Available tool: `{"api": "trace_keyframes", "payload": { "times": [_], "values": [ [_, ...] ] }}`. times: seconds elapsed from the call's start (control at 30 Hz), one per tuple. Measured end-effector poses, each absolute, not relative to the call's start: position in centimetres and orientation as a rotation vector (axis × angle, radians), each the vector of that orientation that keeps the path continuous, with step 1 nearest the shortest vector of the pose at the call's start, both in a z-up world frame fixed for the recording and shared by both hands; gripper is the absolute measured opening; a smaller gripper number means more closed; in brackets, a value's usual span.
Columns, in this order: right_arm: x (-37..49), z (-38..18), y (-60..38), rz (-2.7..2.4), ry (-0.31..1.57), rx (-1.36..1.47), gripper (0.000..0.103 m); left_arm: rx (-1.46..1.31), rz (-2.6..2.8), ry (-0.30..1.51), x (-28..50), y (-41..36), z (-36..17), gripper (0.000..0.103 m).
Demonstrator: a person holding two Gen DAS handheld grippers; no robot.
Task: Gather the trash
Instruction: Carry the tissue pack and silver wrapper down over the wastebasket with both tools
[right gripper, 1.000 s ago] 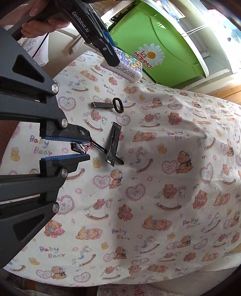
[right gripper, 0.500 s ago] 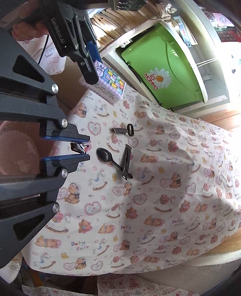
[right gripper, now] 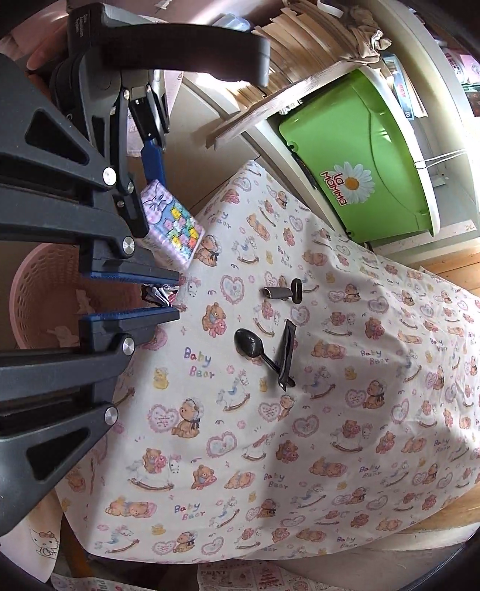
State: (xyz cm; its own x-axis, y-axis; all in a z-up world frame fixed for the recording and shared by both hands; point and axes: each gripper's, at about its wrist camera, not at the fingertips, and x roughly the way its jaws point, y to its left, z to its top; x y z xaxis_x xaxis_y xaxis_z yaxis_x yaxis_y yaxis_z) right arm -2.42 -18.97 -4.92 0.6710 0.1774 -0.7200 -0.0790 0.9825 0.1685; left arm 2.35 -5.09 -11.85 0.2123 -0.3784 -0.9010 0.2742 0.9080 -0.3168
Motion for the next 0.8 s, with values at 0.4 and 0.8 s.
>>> {"api": "trace_keyframes", "payload": {
  "times": [0.4, 0.8],
  "values": [
    [-1.0, -12.4, -17.9, 0.095, 1.033, 0.100, 0.014, -0.003, -0.387, 1.369, 4.4, -7.0, -18.6, 0.050],
    [0.3, -18.8, -17.7, 0.042, 1.172, 0.052, 0.014, 0.036, -0.360, 1.475, 6.1, -7.1, -23.6, 0.050]
  ]
}}
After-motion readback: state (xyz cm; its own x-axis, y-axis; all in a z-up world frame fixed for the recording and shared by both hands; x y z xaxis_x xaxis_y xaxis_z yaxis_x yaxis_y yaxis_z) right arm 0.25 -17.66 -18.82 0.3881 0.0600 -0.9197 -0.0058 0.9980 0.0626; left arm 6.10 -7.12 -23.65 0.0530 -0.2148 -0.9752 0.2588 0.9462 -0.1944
